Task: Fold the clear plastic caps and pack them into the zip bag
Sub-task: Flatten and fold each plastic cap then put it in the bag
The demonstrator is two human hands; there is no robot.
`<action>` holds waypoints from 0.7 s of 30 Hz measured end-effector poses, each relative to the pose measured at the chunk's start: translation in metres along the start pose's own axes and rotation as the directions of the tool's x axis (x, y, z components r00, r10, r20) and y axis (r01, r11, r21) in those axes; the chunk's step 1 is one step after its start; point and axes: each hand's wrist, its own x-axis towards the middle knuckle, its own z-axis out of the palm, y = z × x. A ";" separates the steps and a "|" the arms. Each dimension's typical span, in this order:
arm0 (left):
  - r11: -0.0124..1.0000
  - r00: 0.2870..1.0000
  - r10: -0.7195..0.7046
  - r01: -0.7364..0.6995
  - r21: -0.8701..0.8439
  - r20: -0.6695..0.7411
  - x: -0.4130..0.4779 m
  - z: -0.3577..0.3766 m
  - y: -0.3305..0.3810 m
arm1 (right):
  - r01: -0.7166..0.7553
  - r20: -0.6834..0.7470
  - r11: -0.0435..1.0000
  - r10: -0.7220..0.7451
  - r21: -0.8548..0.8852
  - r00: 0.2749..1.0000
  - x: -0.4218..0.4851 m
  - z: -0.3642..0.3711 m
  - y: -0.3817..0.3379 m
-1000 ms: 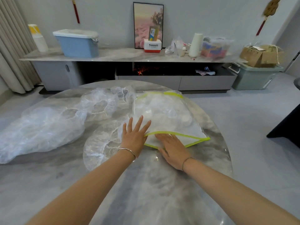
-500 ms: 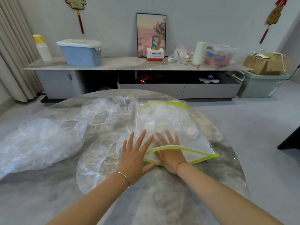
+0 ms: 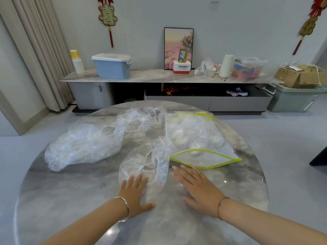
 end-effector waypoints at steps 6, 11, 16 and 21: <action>0.988 0.988 0.150 -0.148 0.051 -0.044 -0.042 0.005 0.010 | 0.198 0.014 0.980 -0.197 -0.017 0.980 0.004 -0.013 -0.047; 0.976 0.976 0.219 -0.219 0.016 -0.016 -0.055 0.010 0.006 | 0.147 0.009 0.987 -0.148 0.064 0.989 0.014 -0.002 -0.059; 0.974 0.967 0.221 -0.226 -0.025 -0.127 -0.060 0.011 -0.006 | -0.159 0.057 0.853 0.150 0.497 0.987 0.021 -0.013 -0.059; 0.939 0.820 0.172 -0.305 -0.161 -0.546 -0.057 0.010 -0.015 | -0.281 0.115 0.477 0.347 0.833 0.931 0.016 -0.027 -0.054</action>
